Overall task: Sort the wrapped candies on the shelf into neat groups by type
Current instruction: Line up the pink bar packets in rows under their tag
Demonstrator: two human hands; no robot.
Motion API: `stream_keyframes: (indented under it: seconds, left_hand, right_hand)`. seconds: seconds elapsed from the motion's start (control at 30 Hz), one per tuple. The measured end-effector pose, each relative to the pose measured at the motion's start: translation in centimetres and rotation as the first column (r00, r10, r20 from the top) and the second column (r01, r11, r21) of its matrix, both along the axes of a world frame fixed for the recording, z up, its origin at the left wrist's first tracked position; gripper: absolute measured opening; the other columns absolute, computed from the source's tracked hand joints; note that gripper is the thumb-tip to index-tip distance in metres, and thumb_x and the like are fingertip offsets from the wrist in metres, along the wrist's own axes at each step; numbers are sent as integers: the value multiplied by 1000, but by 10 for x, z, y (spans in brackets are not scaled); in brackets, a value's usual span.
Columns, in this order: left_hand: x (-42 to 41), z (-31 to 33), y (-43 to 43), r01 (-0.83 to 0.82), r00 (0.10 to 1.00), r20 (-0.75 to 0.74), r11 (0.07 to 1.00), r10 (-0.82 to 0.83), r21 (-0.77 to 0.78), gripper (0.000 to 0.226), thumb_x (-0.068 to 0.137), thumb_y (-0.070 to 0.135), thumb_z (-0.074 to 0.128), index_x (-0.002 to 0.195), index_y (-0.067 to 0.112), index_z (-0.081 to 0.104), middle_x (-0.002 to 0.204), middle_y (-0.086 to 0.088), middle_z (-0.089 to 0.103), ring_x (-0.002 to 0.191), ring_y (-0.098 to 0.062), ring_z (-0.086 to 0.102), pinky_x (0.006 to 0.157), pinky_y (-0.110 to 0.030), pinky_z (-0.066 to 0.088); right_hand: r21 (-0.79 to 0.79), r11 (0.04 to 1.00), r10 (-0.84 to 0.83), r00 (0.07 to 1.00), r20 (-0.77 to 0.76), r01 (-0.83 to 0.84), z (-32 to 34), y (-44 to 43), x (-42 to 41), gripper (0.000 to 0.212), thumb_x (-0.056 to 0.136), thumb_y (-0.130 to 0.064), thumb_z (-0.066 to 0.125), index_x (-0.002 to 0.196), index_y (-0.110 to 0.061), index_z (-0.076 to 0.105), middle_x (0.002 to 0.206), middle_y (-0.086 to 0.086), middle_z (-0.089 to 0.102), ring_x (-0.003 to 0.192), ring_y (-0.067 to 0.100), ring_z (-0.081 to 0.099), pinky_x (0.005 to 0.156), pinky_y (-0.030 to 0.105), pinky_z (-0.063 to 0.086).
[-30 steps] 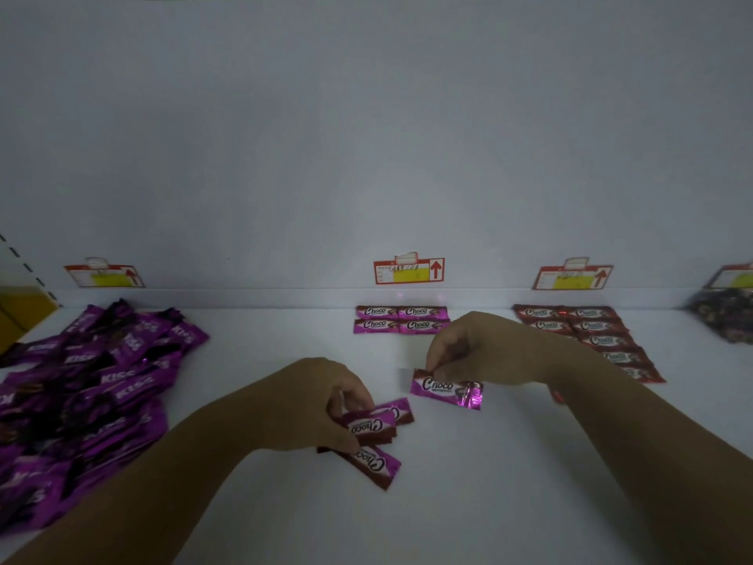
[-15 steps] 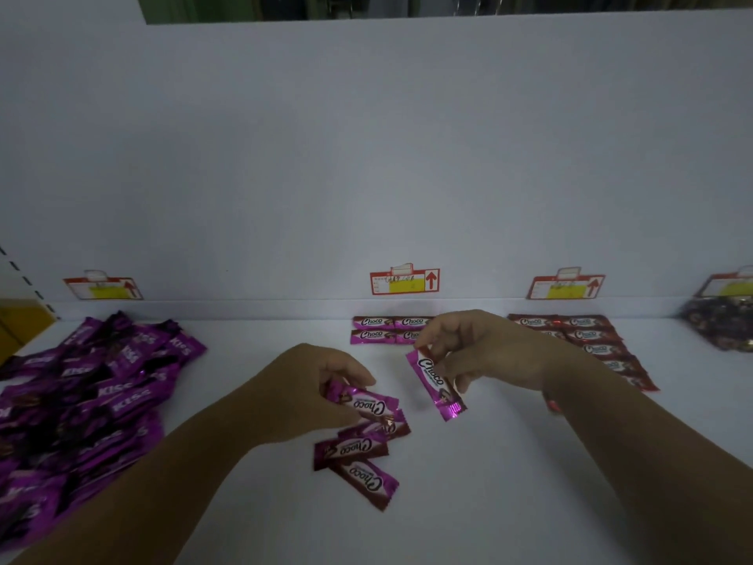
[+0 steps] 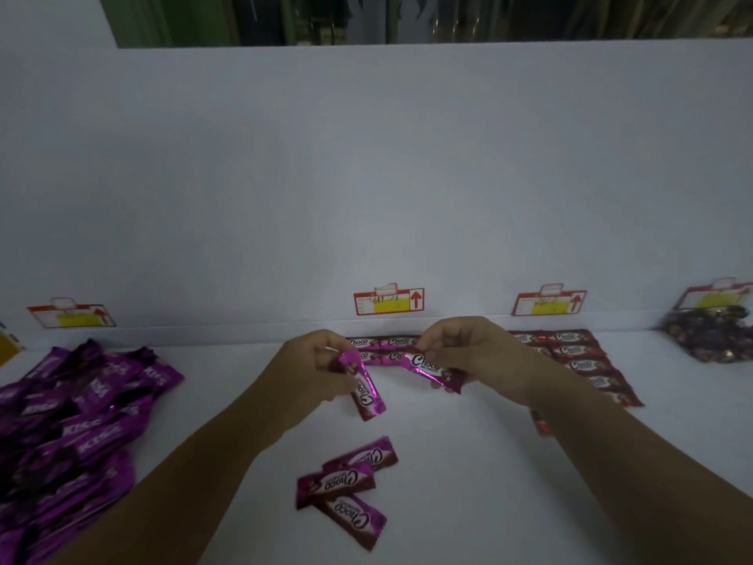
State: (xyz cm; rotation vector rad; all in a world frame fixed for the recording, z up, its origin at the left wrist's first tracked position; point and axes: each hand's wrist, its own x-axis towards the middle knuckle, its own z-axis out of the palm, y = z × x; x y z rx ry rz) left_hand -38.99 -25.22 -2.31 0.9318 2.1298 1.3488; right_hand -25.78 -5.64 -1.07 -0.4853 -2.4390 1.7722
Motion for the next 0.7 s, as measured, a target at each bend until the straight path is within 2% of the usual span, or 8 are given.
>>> stream_keyframes:
  seconds: [0.07,0.13,0.2,0.27,0.33,0.5,0.63,0.7]
  left_hand:
    - [-3,3,7,2,1000,-8,1000,-2,-13,26,75,-5,69,87,15,59,67,4,72,62,-7,67,50,-14,46]
    - [-2,5,13,58,990,-120,993,-71,-104,25,79,-2,66,86,19,55,68,9,69,60,-5,64,49,-9,45]
    - [-1,5,17,108,954,-256,974,-158,-199,24,84,0,62,86,23,56,77,13,61,61,-2,57,50,-4,41]
    - [-1,3,21,146,904,-349,945,-248,-294,22,87,2,58,97,21,63,86,11,56,72,-3,53,56,-1,39]
    - [-2,-2,25,161,874,-379,917,-304,-366,29,88,2,56,110,18,65,95,10,55,82,-3,50,61,-2,37]
    - [-1,-18,26,120,875,-427,955,-230,-270,32,87,5,58,114,21,64,101,4,68,73,6,54,64,3,38]
    - [-5,-29,23,93,834,-517,973,-192,-211,23,88,18,61,109,23,66,106,11,62,87,5,49,73,2,31]
    - [-8,-31,19,118,794,-565,969,-223,-217,21,86,30,62,106,26,67,104,16,57,92,5,44,77,0,27]
  right_hand:
    - [105,994,-30,999,-12,31,-3,2,-1,13,84,-8,66,79,-20,70,67,-6,69,60,9,62,56,21,48]
    - [292,956,-9,1000,27,1,-9,2,-3,12,80,-13,71,73,-22,70,66,-7,69,59,4,61,57,18,49]
    - [408,912,30,998,60,-51,-16,-1,-5,13,76,-13,74,68,-23,70,62,-15,67,55,-3,59,55,12,48]
    - [455,889,33,998,62,-57,-21,-4,-7,18,75,-14,75,64,-27,69,61,-22,65,57,-6,59,54,8,46]
    - [453,890,20,998,66,-47,-23,-3,-8,21,75,-16,75,62,-30,69,62,-24,65,60,-6,60,54,7,45]
    - [480,866,90,989,120,-137,-18,-1,-5,13,71,-23,79,68,-34,72,69,-13,69,66,-1,63,66,16,54]
    - [602,779,116,983,140,-178,-13,-1,-4,8,72,-27,78,77,-31,73,71,-17,62,65,-2,57,60,10,47]
    - [651,732,131,980,152,-199,-12,-3,-4,10,74,-29,77,83,-29,74,70,-19,59,64,-4,55,56,6,41]
